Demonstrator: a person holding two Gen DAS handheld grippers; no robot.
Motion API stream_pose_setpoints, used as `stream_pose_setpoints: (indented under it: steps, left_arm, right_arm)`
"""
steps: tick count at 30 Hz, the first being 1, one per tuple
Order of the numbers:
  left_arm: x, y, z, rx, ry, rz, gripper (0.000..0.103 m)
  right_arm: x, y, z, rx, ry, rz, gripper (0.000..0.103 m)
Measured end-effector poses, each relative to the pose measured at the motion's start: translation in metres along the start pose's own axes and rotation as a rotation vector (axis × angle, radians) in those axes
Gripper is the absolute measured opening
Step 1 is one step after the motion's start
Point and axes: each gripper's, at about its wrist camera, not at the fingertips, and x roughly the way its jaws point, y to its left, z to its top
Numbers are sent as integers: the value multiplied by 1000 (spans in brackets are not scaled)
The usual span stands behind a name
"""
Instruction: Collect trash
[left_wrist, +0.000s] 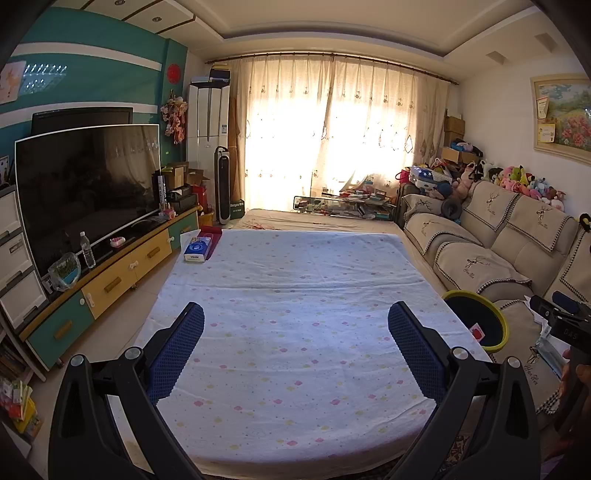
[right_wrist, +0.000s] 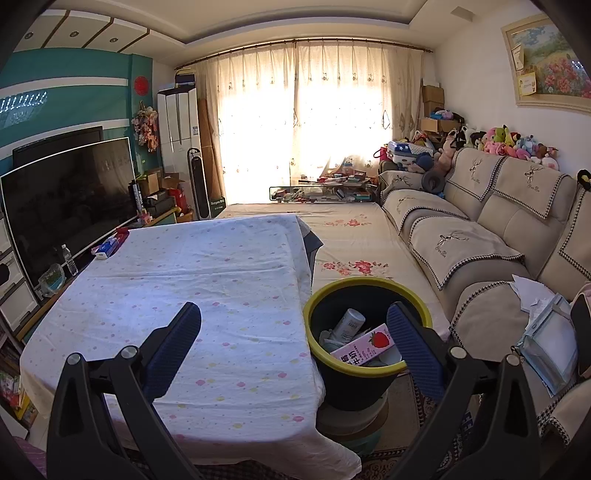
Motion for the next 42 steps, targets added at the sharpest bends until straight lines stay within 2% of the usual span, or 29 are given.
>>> stream_pose_setpoints:
  steps: [42]
  left_arm:
    - [7, -1, -2, 6, 9, -14, 98]
  right_arm:
    - [6, 2, -4, 5, 10, 1, 96]
